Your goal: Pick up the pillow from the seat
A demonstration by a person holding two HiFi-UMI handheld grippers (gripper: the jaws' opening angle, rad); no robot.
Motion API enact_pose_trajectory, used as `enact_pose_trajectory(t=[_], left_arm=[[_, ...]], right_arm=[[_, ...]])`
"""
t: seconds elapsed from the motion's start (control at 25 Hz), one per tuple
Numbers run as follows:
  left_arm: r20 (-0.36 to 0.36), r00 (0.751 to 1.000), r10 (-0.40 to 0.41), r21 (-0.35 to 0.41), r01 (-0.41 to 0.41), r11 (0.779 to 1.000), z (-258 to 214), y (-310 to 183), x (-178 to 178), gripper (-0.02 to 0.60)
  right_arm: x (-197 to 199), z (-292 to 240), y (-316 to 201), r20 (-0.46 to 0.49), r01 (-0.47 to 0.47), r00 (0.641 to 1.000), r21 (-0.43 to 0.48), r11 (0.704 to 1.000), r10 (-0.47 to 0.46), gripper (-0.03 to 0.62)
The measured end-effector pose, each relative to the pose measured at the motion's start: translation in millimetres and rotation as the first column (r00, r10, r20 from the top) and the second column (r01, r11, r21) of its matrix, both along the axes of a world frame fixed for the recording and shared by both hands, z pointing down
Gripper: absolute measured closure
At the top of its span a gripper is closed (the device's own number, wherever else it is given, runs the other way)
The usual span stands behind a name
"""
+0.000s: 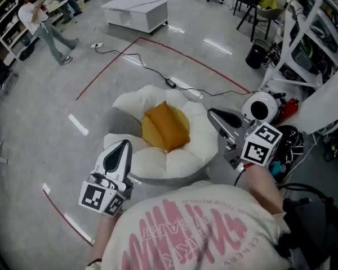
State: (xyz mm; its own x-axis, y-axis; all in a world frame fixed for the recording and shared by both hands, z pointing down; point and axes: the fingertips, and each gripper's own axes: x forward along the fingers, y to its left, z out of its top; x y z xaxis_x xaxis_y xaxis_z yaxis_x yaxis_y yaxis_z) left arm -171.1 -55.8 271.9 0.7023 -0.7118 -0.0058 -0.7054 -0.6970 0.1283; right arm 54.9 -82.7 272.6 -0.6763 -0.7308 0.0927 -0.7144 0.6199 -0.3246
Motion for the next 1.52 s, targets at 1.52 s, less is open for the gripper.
enact_pose_trajectory(t=[1.52], left_arm=[[0.059, 0.960, -0.274, -0.425, 0.272, 0.863, 241.8, -130.4, 137.4, 0.574]], right_arm=[[39.1, 287.9, -199.9, 0.202, 0.402, 0.916, -0.444, 0.801, -0.347, 0.589]])
